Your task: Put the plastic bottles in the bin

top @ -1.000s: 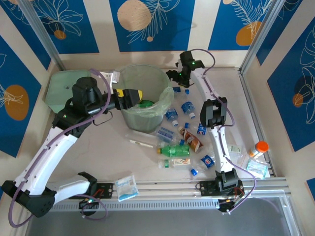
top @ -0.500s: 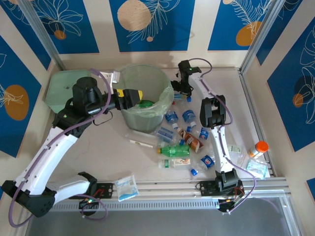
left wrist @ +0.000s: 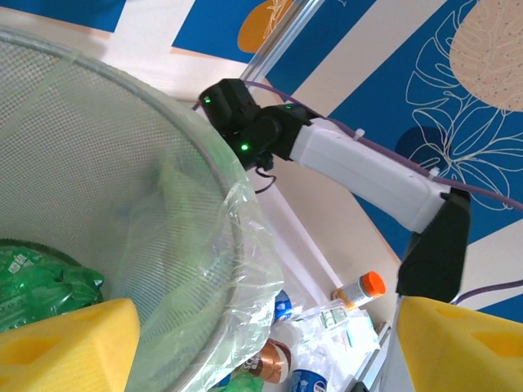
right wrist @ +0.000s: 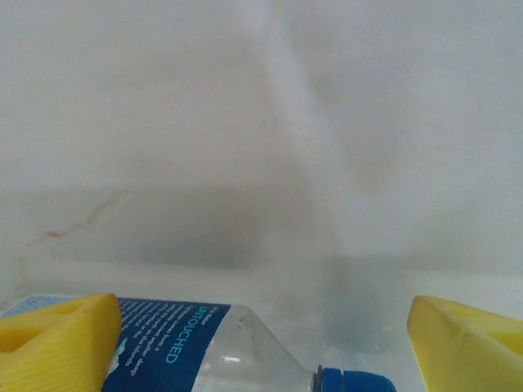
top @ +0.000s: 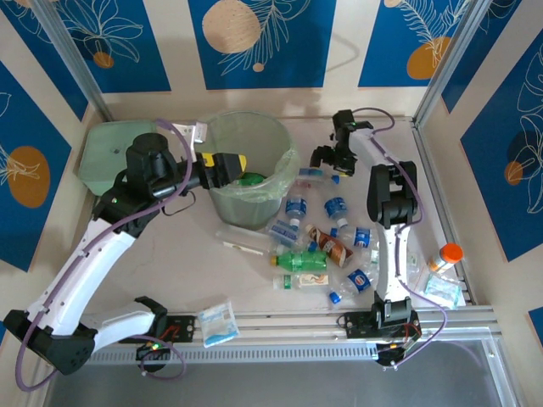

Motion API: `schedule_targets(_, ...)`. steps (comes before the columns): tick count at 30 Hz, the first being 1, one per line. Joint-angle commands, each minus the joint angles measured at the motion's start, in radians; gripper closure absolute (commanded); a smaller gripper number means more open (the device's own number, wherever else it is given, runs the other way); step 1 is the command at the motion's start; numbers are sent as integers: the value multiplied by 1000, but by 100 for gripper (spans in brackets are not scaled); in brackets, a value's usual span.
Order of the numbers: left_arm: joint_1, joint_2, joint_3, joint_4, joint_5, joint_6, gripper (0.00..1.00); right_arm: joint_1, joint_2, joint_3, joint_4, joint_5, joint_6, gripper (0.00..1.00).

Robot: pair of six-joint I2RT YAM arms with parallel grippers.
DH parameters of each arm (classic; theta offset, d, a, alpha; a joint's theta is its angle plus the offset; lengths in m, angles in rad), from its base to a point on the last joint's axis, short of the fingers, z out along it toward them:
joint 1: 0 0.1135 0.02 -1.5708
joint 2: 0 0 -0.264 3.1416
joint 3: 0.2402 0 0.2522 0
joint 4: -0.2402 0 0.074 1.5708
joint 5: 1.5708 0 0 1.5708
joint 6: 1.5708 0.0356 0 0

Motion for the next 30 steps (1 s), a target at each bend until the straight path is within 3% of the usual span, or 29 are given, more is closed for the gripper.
schedule_targets(1, 3, 0, -13, 27, 13, -12, 18, 8, -79, -51, 29, -31, -1, 11)
schedule_targets(11, 3, -1, -18, 17, 14, -16, 18, -16, -227, -194, 73, -49, 54, 11)
schedule_targets(16, 3, -9, -21, 9, 13, -12, 18, 14, -288, -218, 76, -66, -3, 5)
schedule_targets(23, 3, -15, -20, 9, 15, -13, 18, 147, -153, -91, -30, 206, -168, 0)
schedule_targets(30, 3, -8, 35, -45, 11, 19, 17, 181, -112, -95, 7, 221, -191, 1)
